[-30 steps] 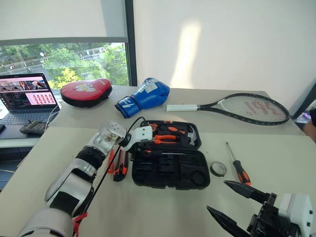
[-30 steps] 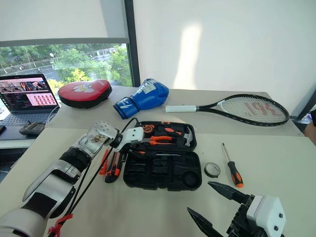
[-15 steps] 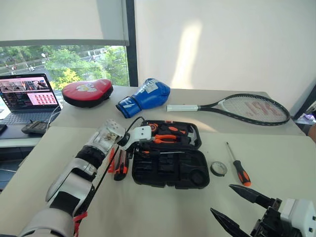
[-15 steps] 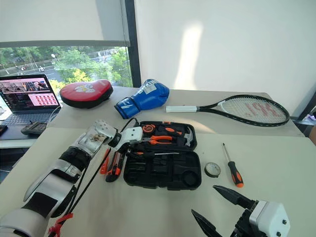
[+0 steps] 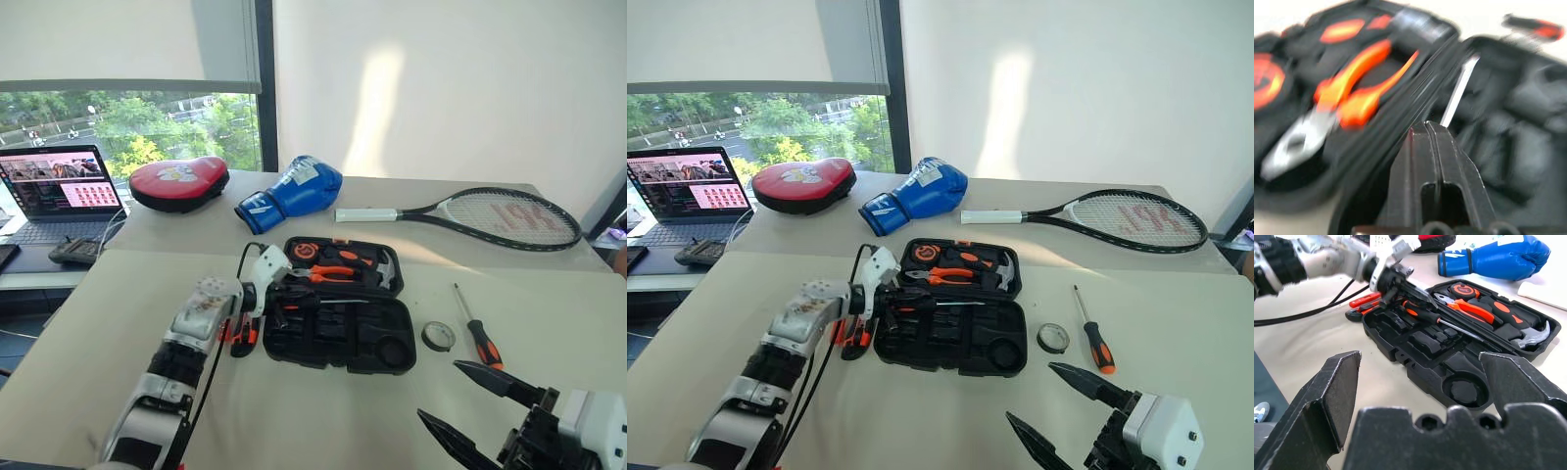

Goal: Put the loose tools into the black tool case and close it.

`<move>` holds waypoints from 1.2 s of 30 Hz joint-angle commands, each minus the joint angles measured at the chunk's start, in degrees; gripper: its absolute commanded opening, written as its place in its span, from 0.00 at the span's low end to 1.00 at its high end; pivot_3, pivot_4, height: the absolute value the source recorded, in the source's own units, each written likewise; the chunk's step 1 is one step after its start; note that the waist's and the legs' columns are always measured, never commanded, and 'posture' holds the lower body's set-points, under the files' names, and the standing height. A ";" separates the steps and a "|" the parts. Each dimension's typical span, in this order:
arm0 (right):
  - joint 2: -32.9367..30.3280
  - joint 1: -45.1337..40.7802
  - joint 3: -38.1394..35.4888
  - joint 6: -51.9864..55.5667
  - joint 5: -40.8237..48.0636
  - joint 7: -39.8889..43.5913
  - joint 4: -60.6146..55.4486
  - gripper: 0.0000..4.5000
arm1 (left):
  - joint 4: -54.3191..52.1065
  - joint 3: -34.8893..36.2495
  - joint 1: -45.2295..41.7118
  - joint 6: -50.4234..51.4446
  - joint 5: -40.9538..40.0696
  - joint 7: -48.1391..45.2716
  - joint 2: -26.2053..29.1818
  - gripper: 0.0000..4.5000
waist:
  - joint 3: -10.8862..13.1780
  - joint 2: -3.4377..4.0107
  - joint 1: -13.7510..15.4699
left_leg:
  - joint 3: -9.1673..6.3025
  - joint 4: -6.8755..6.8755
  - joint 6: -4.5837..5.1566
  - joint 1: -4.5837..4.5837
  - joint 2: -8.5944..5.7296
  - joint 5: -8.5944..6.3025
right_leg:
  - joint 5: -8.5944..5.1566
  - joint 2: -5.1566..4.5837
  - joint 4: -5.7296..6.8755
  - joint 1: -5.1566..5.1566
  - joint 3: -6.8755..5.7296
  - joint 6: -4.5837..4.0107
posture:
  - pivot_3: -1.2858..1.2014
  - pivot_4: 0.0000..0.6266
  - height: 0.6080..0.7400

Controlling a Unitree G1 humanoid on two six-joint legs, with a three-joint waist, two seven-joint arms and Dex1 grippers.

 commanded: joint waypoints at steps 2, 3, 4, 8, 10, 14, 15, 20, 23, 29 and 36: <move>-0.80 -3.39 -1.20 4.15 0.04 -3.98 -1.18 1.00 | -1.61 -5.85 2.93 -0.16 5.64 4.07 -0.12 0.00 | -0.02 0.02 -0.12 | 0.00 -0.01 0.03 0.19 0.01 -0.03 | -0.01 -0.05 -0.02 0.20 -0.01 0.00 | 0.52 0.24 1.00; -0.96 -4.11 -1.43 5.14 0.27 -4.76 -1.02 1.00 | -1.69 -7.08 3.35 -1.01 6.67 4.06 0.29 0.00 | -0.07 0.08 -0.15 | 0.00 -0.03 0.03 0.28 0.03 -0.03 | -0.01 -0.05 -0.04 0.29 -0.02 0.00 | 0.52 0.24 1.00; -1.14 -5.30 -1.74 6.46 0.24 -6.22 -0.79 1.00 | -1.54 -8.46 3.94 -2.05 7.78 3.91 0.77 0.00 | -0.16 0.16 -0.15 | 0.00 -0.05 0.02 0.38 0.03 -0.05 | -0.02 -0.06 -0.05 0.39 -0.03 -0.01 | 0.52 0.24 1.00; -2.32 -11.04 -3.51 11.92 2.41 -11.95 0.17 1.00 | 0.09 -11.10 5.33 -6.85 11.29 5.16 1.67 0.00 | -0.95 0.64 -0.15 | 0.01 -0.13 0.08 0.50 -0.02 -0.11 | -0.07 -0.39 -0.08 0.46 -0.11 -0.04 | 0.52 0.24 1.00; -2.90 -13.93 -4.27 14.23 3.94 -14.23 0.49 1.00 | 1.25 -11.70 5.88 -9.20 12.88 5.85 2.41 0.00 | -1.03 0.64 -0.18 | 0.02 -0.17 0.11 0.57 -0.04 -0.12 | -0.09 -0.49 -0.10 0.51 -0.10 -0.05 | 0.52 0.24 1.00; -4.14 -16.34 -4.33 17.11 3.58 -15.00 0.77 1.00 | 3.13 -11.16 5.83 -13.20 14.76 6.40 5.37 0.00 | -1.25 0.66 -0.26 | 0.05 -0.33 0.10 0.74 -0.04 -0.12 | -0.34 -0.54 -0.11 0.59 -0.08 -0.44 | 0.52 0.24 1.00; -4.25 -16.60 -4.35 17.65 3.57 -15.06 0.84 1.00 | 3.51 -11.07 5.67 -13.95 15.06 6.49 5.94 0.00 | -1.30 0.60 -0.42 | 0.07 -0.39 0.10 0.79 -0.04 -0.12 | -0.36 -0.53 -0.11 0.62 -0.08 -0.45 | 0.52 0.24 1.00; -4.15 -18.61 -3.03 19.26 2.55 -15.33 1.52 1.00 | 6.41 -9.84 3.20 -17.92 15.30 6.12 8.86 0.00 | -1.32 0.56 -1.41 | 0.17 -0.73 -0.03 1.06 -0.01 -0.04 | -0.40 -0.48 -0.07 0.65 0.03 -0.46 | 0.52 0.24 1.00; -3.90 -19.31 -2.56 19.97 2.08 -15.31 1.65 1.00 | 7.66 -9.04 2.41 -18.99 14.53 5.33 10.37 0.00 | -1.32 0.55 -1.89 | 0.17 -0.75 -0.07 1.09 0.05 -0.01 | -0.52 -0.42 -0.05 0.65 0.03 -0.25 | 0.52 0.24 1.00; -2.88 -19.04 -1.08 20.38 0.21 -15.13 1.76 1.00 | 9.48 -7.96 2.34 -20.33 13.79 3.55 13.71 0.00 | -1.31 0.54 -2.28 | 0.19 -0.84 -0.13 1.14 0.15 0.02 | -0.58 -0.36 -0.05 0.60 0.03 -0.08 | 0.52 0.24 1.00; -1.83 -18.93 0.15 20.50 -1.65 -14.76 1.73 1.00 | 12.39 -6.98 2.40 -21.99 13.90 3.32 14.94 0.00 | -1.31 0.55 -1.84 | 0.19 -0.86 -0.15 1.15 0.14 0.03 | -0.62 -0.49 -0.09 0.61 -0.01 -0.13 | 0.52 0.24 1.00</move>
